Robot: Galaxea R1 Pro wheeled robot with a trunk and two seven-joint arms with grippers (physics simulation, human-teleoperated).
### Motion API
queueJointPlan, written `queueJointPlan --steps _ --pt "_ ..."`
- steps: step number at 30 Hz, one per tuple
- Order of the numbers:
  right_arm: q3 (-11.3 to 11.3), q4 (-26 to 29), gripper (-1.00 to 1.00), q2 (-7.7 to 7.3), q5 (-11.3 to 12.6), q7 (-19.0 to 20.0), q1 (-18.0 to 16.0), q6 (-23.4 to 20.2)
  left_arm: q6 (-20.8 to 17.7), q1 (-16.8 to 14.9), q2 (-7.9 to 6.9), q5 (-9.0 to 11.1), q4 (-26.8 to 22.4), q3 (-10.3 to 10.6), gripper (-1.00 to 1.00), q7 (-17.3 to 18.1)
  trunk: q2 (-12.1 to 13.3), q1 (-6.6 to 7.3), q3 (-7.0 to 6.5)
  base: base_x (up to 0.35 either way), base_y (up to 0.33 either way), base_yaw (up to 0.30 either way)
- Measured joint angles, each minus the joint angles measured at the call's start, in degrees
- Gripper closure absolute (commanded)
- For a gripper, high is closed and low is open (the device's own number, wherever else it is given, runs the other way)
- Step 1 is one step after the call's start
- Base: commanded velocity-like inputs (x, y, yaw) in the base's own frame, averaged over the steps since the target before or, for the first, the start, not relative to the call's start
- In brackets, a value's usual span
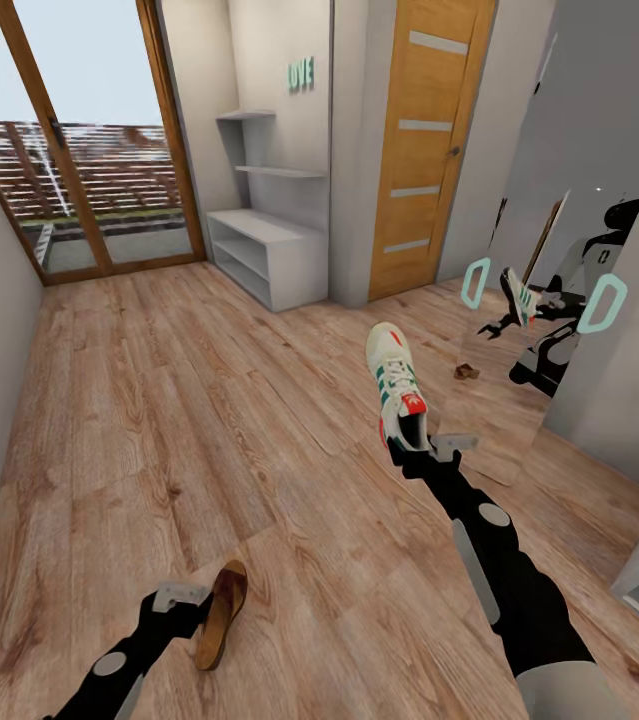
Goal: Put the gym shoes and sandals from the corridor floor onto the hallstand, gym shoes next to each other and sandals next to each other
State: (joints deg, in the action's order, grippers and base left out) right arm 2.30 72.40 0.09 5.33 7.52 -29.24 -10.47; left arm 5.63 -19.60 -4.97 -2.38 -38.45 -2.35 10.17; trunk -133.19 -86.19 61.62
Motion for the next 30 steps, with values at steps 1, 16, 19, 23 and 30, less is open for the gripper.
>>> queueJointPlan --steps 1,16,19,23,30 --pt "0.0 0.0 1.00 0.01 0.0 0.0 0.0 0.0 0.0 0.0 0.12 -0.3 0.0 0.2 -1.00 0.0 0.0 0.00 0.00 0.000 0.000 0.000" --pt "0.0 0.2 1.00 0.05 0.0 -0.1 0.0 0.0 0.0 0.0 -0.15 -1.0 0.3 0.6 -1.00 0.0 0.0 0.00 0.00 0.059 -0.040 -0.063" --pt "0.0 0.2 1.00 0.06 0.0 -0.1 0.0 0.0 0.0 0.0 -0.44 -1.0 0.5 0.4 -1.00 0.0 0.0 0.00 0.00 0.002 -0.001 -0.069" --pt "0.0 0.2 1.00 0.07 0.0 -0.1 0.0 0.0 0.0 -0.1 -0.32 -1.0 0.3 0.5 -1.00 0.0 -0.4 -0.22 0.18 0.001 0.000 -0.019" --pt "0.3 0.3 1.00 0.07 0.0 -0.1 0.1 -0.1 0.0 -0.1 -0.06 -1.0 0.9 0.2 -1.00 -0.1 -3.2 -1.75 1.43 0.000 0.000 -0.001"
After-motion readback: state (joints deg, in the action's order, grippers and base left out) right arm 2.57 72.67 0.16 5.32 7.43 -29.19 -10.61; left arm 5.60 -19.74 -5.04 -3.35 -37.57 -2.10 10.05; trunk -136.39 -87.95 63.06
